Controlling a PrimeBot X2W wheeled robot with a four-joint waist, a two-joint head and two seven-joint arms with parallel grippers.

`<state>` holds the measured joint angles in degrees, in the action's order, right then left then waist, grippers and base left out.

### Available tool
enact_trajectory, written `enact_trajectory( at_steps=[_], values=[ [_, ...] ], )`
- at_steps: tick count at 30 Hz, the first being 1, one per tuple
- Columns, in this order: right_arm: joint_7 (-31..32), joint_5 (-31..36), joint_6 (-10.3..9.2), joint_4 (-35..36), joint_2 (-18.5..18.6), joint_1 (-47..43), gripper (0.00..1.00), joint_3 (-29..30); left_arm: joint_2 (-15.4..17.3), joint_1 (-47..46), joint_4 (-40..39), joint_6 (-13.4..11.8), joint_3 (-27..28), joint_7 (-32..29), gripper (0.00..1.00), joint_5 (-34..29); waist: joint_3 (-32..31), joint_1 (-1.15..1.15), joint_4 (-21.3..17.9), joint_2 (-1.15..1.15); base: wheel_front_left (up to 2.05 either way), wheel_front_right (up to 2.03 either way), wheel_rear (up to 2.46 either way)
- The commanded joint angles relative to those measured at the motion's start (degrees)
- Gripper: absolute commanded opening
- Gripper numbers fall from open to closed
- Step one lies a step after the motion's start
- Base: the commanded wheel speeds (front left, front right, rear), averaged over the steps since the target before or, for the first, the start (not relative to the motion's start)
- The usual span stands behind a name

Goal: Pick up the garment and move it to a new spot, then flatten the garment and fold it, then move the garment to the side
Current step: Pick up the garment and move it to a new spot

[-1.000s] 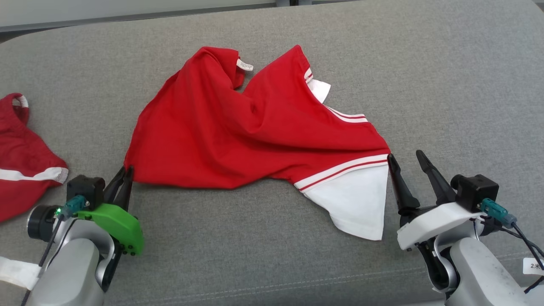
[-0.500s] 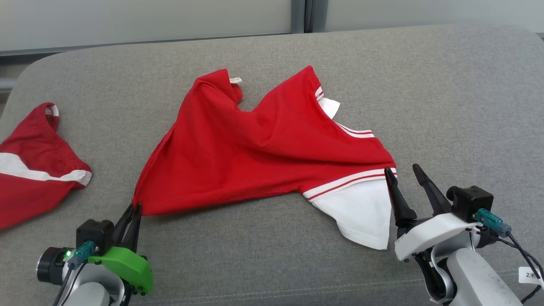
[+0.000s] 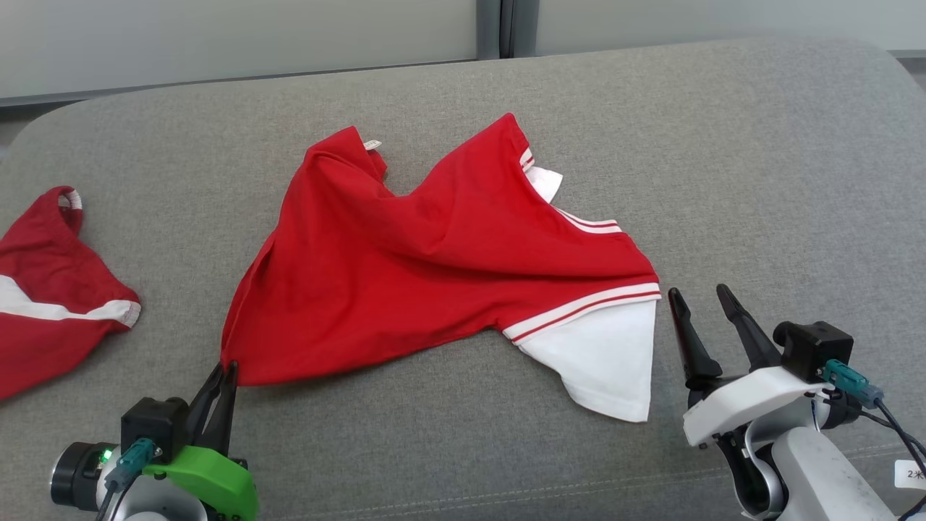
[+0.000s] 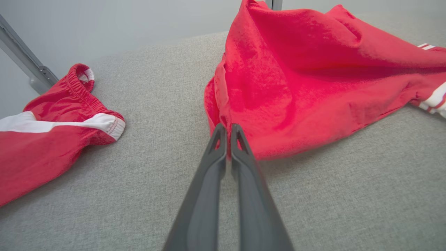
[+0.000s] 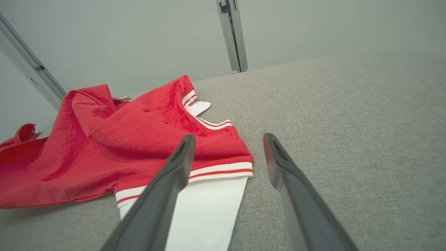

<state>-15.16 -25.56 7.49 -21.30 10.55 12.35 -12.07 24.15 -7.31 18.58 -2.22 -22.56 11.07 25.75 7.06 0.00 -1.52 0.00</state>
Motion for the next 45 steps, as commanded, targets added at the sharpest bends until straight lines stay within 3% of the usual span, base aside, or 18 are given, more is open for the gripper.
enact_trajectory(
  at_steps=[1, 9, 20, 27, 28, 30, 45],
  values=[
    [-0.12, -0.18, 0.00, 0.08, 0.09, -0.10, 1.00, 0.12, 0.50, 0.66, -0.80, -0.54, 0.03, -0.60, 0.00, 0.22, 0.12, 0.00, 0.07, 0.00, 0.00, 0.00, 0.00],
    [-0.12, -0.14, 0.00, -0.30, -0.08, 1.10, 1.00, -0.59, 0.27, -3.89, 1.57, 0.30, -0.49, -0.73, 0.00, -0.19, 0.77, 0.00, -0.39, 0.00, 0.00, 0.00, 0.00],
    [-0.12, 0.16, 0.00, -0.32, 0.23, 3.18, 1.00, -0.69, -2.12, -14.79, 17.45, 4.56, -0.61, 1.95, 0.00, 0.65, 3.60, 0.00, -2.56, 0.00, 0.00, 0.00, 0.00],
    [-0.12, 0.44, 0.00, -0.28, 0.33, 3.32, 1.00, -0.42, -3.27, -19.13, 25.78, 5.82, -0.42, 3.78, 0.00, -0.27, 4.36, 0.00, -3.52, 0.00, 0.00, 0.00, 0.00],
    [-0.12, 0.51, 0.00, -0.26, 0.34, 3.25, 1.00, -0.33, -3.56, -19.51, 26.35, 5.74, -0.47, 3.73, 0.25, -0.55, 4.37, 0.00, -3.55, 0.00, 0.00, 0.00, 0.00],
    [-0.12, 0.63, 0.00, -0.28, 0.30, 3.06, 1.00, -0.16, -3.97, -19.98, 27.56, 5.93, -0.29, 3.98, 1.00, -0.84, 4.38, 0.00, -3.53, 0.00, 0.00, 0.00, 0.00],
    [-0.12, 0.77, 0.00, -0.84, 0.04, 1.70, 1.00, -0.19, -6.82, -12.74, 18.80, 4.28, 6.10, 4.09, 1.00, -5.25, 1.64, 0.00, -0.46, 0.00, 0.00, 0.00, 0.00]
  ],
)
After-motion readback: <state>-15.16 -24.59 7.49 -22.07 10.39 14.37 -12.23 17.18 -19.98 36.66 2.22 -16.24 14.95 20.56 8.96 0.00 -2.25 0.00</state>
